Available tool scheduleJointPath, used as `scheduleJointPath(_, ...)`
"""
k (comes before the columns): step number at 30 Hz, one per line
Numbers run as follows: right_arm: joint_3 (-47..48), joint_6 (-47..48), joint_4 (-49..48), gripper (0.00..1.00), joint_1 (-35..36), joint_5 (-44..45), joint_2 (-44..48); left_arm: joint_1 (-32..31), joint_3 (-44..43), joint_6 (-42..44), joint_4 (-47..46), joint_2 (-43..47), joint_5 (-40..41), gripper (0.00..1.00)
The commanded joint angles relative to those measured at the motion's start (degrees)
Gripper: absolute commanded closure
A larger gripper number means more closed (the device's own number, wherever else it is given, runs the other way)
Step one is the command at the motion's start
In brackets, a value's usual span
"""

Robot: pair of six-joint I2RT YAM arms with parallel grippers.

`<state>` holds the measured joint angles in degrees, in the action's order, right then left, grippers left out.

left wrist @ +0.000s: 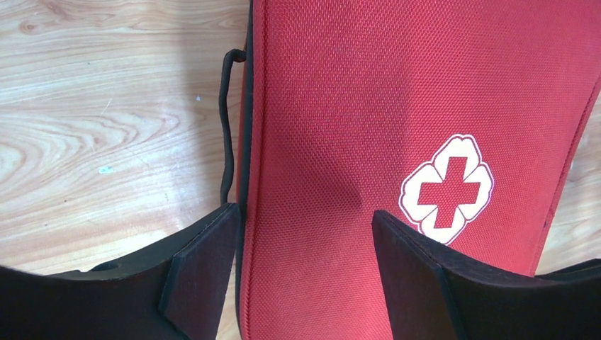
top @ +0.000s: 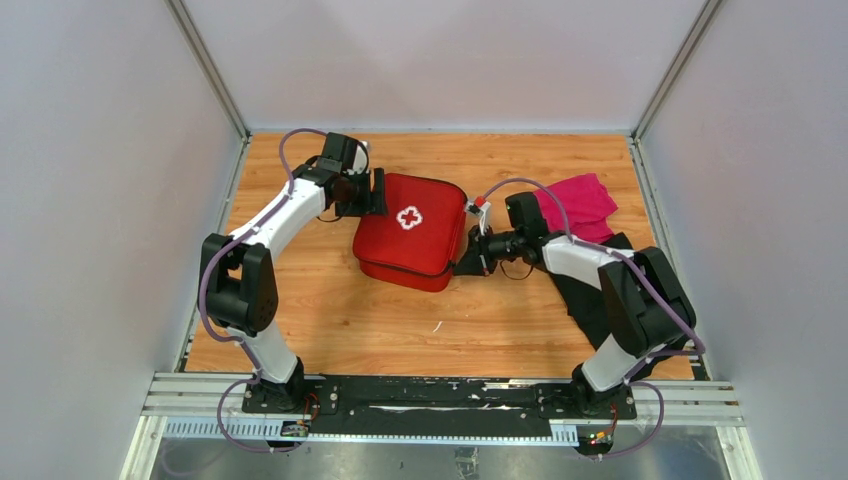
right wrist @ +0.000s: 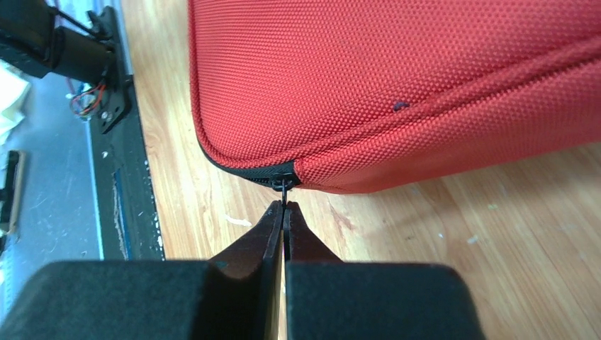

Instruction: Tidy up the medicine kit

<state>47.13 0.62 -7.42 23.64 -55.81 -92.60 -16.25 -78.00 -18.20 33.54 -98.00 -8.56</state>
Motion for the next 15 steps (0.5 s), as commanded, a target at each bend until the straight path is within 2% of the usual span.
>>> scheduleJointPath(1,-0.9,0.8,2.9,1.0,0.1,7.4,4.7,0.3,-0.2,0.5,0.0,-1.1,-0.8,0.26)
scheduleJointPath(4,0.5,1.7,8.8,1.0,0.8,14.1,6.6,0.4,-0.1,0.6,0.0,-1.0,-0.8,0.26)
scheduleJointPath(9,5.3,4.0,22.8,1.0,4.2,32.3,6.6,0.4,0.0,0.5,-0.4,-0.7,-1.9,0.26)
scheduleJointPath(13,6.1,3.5,26.8,1.0,5.2,40.9,7.6,0.4,1.0,0.4,-1.9,1.8,-2.0,0.26)
scheduleJointPath(15,5.6,3.0,26.9,1.0,5.2,43.0,9.2,0.4,5.0,0.2,-7.7,6.6,-2.5,0.25)
